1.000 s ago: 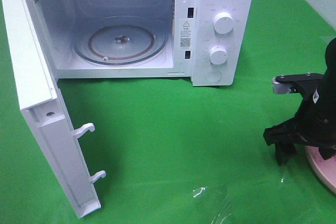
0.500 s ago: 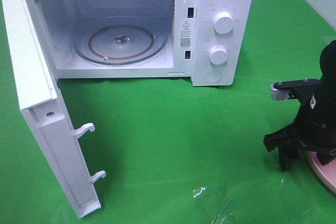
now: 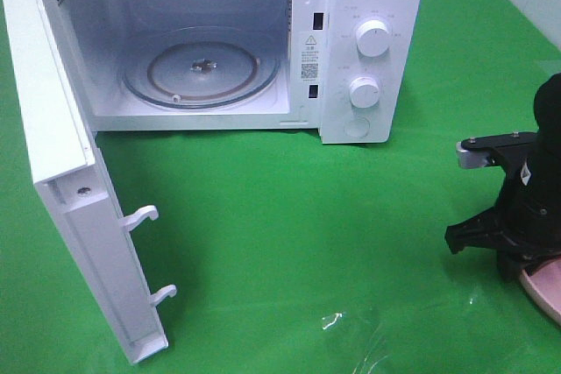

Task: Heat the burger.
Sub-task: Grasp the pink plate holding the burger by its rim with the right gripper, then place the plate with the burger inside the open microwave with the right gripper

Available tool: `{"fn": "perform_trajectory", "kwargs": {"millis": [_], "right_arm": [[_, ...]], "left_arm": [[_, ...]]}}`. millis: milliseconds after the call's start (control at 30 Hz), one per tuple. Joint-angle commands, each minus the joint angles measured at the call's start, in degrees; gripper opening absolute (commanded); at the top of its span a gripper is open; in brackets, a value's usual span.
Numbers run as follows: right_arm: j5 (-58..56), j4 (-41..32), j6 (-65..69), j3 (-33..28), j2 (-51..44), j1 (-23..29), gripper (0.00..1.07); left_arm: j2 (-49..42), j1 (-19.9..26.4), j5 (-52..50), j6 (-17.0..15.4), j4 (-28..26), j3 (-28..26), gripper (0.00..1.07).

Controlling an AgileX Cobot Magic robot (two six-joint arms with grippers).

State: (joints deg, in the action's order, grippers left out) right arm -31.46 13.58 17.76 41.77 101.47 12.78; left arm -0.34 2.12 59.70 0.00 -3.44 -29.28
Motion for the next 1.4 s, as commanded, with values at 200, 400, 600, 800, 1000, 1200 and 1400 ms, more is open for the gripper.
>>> {"fn": "perform_trajectory", "kwargs": {"millis": [200,400,600,800,1000,1200,1400], "right_arm": [[0.8,1.4,0.0,-0.4,0.2,-0.2,0.0],[-0.5,2.3,0.3,-0.3,0.0,-0.1,0.0],[-3.4,6.8,5.3,-0.3,-1.2,1.3,0.0],[-5.4,9.7,8.2,-0.3,-2.7,3.3,0.0],[-8.6,14.4,12.1,-0.3,-4.8,5.4,0.0],[-12.7,17.7,14.4,-0.3,-6.1,9.4,0.0],[-15.6,19.9,15.6,-0.3,-9.2,12.8,0.0]], "left_arm": [[-1.0,-0.2,-0.5,0.0,0.2,0.1,0.91],[-1.0,-0.2,-0.5,0.0,0.2,0.1,0.91],[-1.0,-0.2,-0.5,0.0,0.2,0.1,0.91],[-1.0,-0.2,-0.5,0.0,0.2,0.1,0.91],[-1.0,-0.2,-0.5,0.0,0.2,0.1,0.91],[-1.0,-0.2,-0.5,0.0,0.2,0.1,0.91],[-1.0,-0.2,-0.5,0.0,0.2,0.1,0.91]]}}
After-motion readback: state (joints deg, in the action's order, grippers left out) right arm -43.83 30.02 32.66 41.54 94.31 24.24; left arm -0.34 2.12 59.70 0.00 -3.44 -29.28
